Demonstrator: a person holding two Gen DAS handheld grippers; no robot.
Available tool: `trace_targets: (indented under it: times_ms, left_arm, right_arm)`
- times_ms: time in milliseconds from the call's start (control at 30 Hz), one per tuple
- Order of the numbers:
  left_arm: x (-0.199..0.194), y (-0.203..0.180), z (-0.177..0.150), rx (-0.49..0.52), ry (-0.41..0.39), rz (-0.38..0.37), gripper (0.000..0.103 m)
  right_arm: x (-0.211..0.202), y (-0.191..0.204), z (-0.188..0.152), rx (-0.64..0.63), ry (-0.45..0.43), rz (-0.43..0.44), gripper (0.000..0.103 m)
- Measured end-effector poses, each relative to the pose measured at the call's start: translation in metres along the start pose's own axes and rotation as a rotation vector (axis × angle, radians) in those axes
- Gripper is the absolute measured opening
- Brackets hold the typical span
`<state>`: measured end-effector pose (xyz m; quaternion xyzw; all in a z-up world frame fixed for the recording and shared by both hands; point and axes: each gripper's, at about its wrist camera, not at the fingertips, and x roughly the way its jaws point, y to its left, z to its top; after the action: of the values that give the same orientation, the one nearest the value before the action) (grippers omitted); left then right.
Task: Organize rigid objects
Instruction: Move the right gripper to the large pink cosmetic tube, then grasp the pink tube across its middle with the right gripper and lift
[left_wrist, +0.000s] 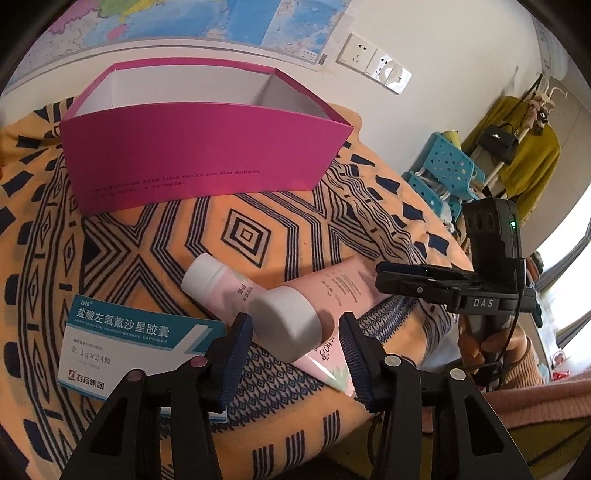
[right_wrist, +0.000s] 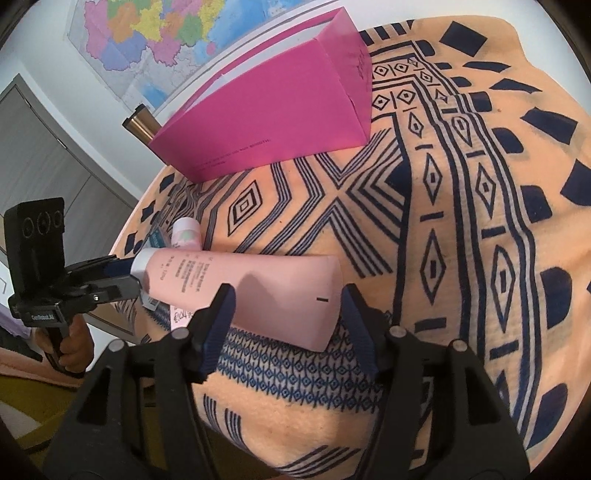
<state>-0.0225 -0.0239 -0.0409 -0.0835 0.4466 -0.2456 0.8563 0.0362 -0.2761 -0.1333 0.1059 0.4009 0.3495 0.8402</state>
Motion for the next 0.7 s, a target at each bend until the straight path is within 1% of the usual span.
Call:
trace_targets:
  times_ms: [133, 167, 200, 233, 267, 300, 367, 400, 467, 533, 567, 633, 700]
  left_arm:
    - [-0.001, 0.003, 0.004, -0.012, -0.018, 0.013, 0.049]
    - [-0.001, 0.004, 0.005, -0.018, -0.02, -0.007, 0.049]
    - [-0.001, 0.004, 0.006, -0.027, -0.021, -0.036, 0.048]
    - [0.0, 0.002, 0.007, -0.023, -0.023, -0.041, 0.048]
    - [0.001, -0.002, 0.007, -0.006, -0.024, -0.028, 0.048]
    - [0.003, -0.004, 0.008, 0.006, -0.024, -0.016, 0.048]
    - [0.006, -0.003, 0.01, 0.006, -0.019, -0.011, 0.048]
    - [0.006, -0.001, 0.011, 0.0, -0.018, -0.009, 0.048]
    - [0.006, 0.004, 0.012, -0.015, -0.02, 0.012, 0.048]
    - [0.007, 0.009, 0.012, -0.031, -0.016, 0.017, 0.048]
    - [0.006, 0.011, 0.011, -0.034, -0.017, 0.013, 0.048]
    - [0.006, 0.009, 0.01, -0.025, -0.014, 0.01, 0.048]
    - [0.005, 0.005, 0.008, -0.009, -0.008, -0.014, 0.048]
  right_arm:
    - [-0.001, 0.0, 0.001, 0.015, -0.013, 0.006, 0.064]
    - [-0.001, 0.0, 0.001, 0.017, -0.015, 0.013, 0.064]
    - [-0.002, 0.0, 0.002, 0.018, -0.019, 0.034, 0.057]
    - [-0.002, 0.001, 0.003, 0.025, -0.022, 0.089, 0.051]
    - [-0.002, 0.005, 0.004, 0.028, -0.025, 0.144, 0.051]
    - [-0.002, 0.01, 0.005, 0.013, -0.027, 0.141, 0.051]
    - [0.001, 0.021, 0.007, -0.041, -0.025, 0.068, 0.051]
    - [0.001, 0.022, 0.009, -0.045, -0.026, 0.064, 0.051]
    - [-0.001, 0.018, 0.01, -0.026, -0.036, 0.068, 0.051]
    - [-0.006, 0.009, 0.01, -0.007, -0.046, 0.001, 0.051]
    - [-0.008, 0.001, 0.009, 0.016, -0.047, -0.018, 0.051]
    - [-0.01, -0.01, 0.006, 0.059, -0.035, -0.026, 0.052]
    - [-0.01, -0.017, 0.003, 0.073, -0.016, -0.043, 0.052]
